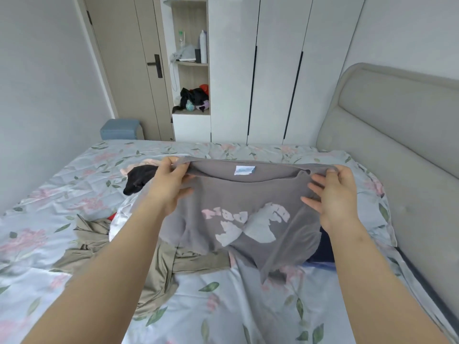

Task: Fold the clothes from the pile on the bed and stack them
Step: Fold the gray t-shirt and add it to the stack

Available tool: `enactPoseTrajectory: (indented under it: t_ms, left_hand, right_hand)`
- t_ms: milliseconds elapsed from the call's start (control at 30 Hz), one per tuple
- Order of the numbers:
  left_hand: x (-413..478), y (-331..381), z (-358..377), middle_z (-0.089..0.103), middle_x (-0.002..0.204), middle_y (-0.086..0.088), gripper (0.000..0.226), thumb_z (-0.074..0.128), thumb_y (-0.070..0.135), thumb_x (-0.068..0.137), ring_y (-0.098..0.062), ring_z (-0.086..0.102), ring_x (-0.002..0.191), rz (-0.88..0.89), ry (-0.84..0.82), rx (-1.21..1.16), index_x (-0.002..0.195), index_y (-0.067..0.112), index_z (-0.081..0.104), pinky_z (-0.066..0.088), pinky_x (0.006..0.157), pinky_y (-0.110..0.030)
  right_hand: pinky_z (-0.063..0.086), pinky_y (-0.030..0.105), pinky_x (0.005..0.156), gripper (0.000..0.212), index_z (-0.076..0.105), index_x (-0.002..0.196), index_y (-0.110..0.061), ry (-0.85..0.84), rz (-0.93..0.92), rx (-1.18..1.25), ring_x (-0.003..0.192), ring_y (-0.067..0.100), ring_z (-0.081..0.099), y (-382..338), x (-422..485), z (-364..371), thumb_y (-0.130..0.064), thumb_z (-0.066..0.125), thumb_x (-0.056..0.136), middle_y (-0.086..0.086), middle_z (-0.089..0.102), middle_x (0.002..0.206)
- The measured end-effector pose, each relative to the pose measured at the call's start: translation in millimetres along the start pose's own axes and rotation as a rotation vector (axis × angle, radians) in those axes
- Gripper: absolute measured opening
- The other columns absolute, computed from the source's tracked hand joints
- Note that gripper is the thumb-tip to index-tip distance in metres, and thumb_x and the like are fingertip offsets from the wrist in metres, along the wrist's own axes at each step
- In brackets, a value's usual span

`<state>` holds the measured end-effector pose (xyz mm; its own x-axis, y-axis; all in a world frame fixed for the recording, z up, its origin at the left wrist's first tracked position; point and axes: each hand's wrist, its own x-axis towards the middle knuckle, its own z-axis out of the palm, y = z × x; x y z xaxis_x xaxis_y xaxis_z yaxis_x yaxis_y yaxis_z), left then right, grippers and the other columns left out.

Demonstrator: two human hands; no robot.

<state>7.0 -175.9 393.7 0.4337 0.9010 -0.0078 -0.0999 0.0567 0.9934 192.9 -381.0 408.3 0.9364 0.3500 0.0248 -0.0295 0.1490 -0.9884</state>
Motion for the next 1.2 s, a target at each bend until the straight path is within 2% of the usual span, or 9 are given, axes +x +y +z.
enactPoseTrajectory:
  t_ms: [133, 300, 367, 467, 633, 900, 1000, 1067, 1200]
  left_hand:
    - [-53.3, 30.0, 3.4, 0.048, 0.077, 0.008, 0.019, 0.05, 0.023, 0.098, -0.009, 0.047, 0.073, 0.176, 0.12, -0.098, 0.081, 0.025, 0.041, 0.045, 0.075, -0.032]
    - [-111.4, 70.8, 4.6, 0.047, 0.07, 0.011, 0.017, 0.05, 0.022, 0.098, -0.007, 0.042, 0.065, 0.373, 0.201, -0.184, 0.083, 0.025, 0.041, 0.039, 0.065, -0.026]
    - [-128.9, 87.4, 4.2, 0.047, 0.069, 0.011, 0.017, 0.048, 0.02, 0.098, -0.006, 0.041, 0.062, 0.447, 0.214, -0.203, 0.084, 0.025, 0.041, 0.037, 0.062, -0.025]
    - [-147.9, 107.3, 5.6, 0.047, 0.07, 0.014, 0.017, 0.046, 0.019, 0.098, -0.002, 0.04, 0.06, 0.521, 0.212, -0.192, 0.084, 0.026, 0.04, 0.037, 0.062, -0.023]
    - [-151.2, 109.8, 13.3, 0.047, 0.07, 0.017, 0.016, 0.046, 0.021, 0.097, -0.004, 0.04, 0.068, 0.512, 0.192, -0.173, 0.083, 0.027, 0.039, 0.035, 0.065, -0.022]
    - [-99.3, 38.3, 15.9, 0.042, 0.069, 0.01, 0.015, 0.049, 0.023, 0.097, -0.005, 0.036, 0.061, 0.369, 0.198, -0.059, 0.085, 0.026, 0.041, 0.035, 0.063, -0.023]
    - [-67.0, 3.8, 17.7, 0.044, 0.07, 0.009, 0.014, 0.048, 0.024, 0.098, -0.005, 0.037, 0.062, 0.292, 0.193, -0.057, 0.085, 0.026, 0.043, 0.036, 0.064, -0.024]
    - [-41.0, -18.6, 19.1, 0.044, 0.073, 0.007, 0.014, 0.048, 0.026, 0.098, -0.005, 0.039, 0.065, 0.239, 0.193, -0.044, 0.085, 0.026, 0.042, 0.038, 0.066, -0.023]
    - [22.4, -61.3, 24.9, 0.045, 0.077, 0.006, 0.013, 0.048, 0.025, 0.098, -0.006, 0.041, 0.068, 0.181, 0.21, 0.026, 0.087, 0.025, 0.043, 0.038, 0.066, -0.021]
  right_hand:
    - [0.046, 0.04, 0.082, 0.026, 0.046, 0.085, -0.037, -0.013, -0.143, 0.027, 0.099, 0.007, 0.051, -20.6, -31.6, -19.2, -0.026, 0.031, 0.103, -0.012, 0.057, 0.101]
    - [0.041, 0.045, 0.099, 0.018, 0.05, 0.083, -0.049, 0.023, -0.333, 0.052, 0.092, 0.008, 0.047, -44.0, -69.2, -37.1, -0.039, 0.035, 0.087, -0.012, 0.055, 0.101]
    - [0.041, 0.036, 0.091, 0.017, 0.051, 0.085, -0.049, 0.046, -0.417, 0.061, 0.089, 0.009, 0.046, -57.7, -80.7, -42.1, -0.045, 0.035, 0.082, -0.01, 0.053, 0.099]
    - [0.036, 0.016, 0.082, 0.017, 0.048, 0.09, -0.038, 0.059, -0.549, 0.116, 0.081, -0.005, 0.046, -80.3, -94.8, -49.7, -0.029, 0.034, 0.089, -0.015, 0.05, 0.091]
    - [0.033, 0.004, 0.078, 0.022, 0.047, 0.097, -0.029, 0.058, -0.582, 0.133, 0.078, -0.021, 0.044, -83.3, -98.7, -57.3, -0.011, 0.034, 0.097, -0.02, 0.049, 0.09]
    - [0.032, 0.0, 0.076, 0.022, 0.052, 0.105, -0.019, 0.069, -0.457, -0.023, 0.081, -0.018, 0.047, -25.3, -67.6, -50.8, -0.007, 0.035, 0.098, -0.019, 0.05, 0.091]
    - [0.037, 0.01, 0.091, 0.023, 0.055, 0.11, -0.019, 0.091, -0.396, -0.154, 0.095, 0.001, 0.048, 3.2, -45.1, -41.9, -0.012, 0.036, 0.099, -0.014, 0.054, 0.1]
    - [0.034, 0.035, 0.106, 0.021, 0.053, 0.102, -0.031, 0.118, -0.346, -0.258, 0.098, 0.006, 0.048, 23.3, -26.3, -32.2, -0.017, 0.036, 0.099, -0.019, 0.054, 0.095]
    - [0.027, 0.056, 0.107, 0.02, 0.05, 0.099, -0.037, 0.141, -0.253, -0.426, 0.108, 0.02, 0.051, 62.3, 21.4, -7.0, -0.024, 0.035, 0.099, -0.013, 0.056, 0.102]
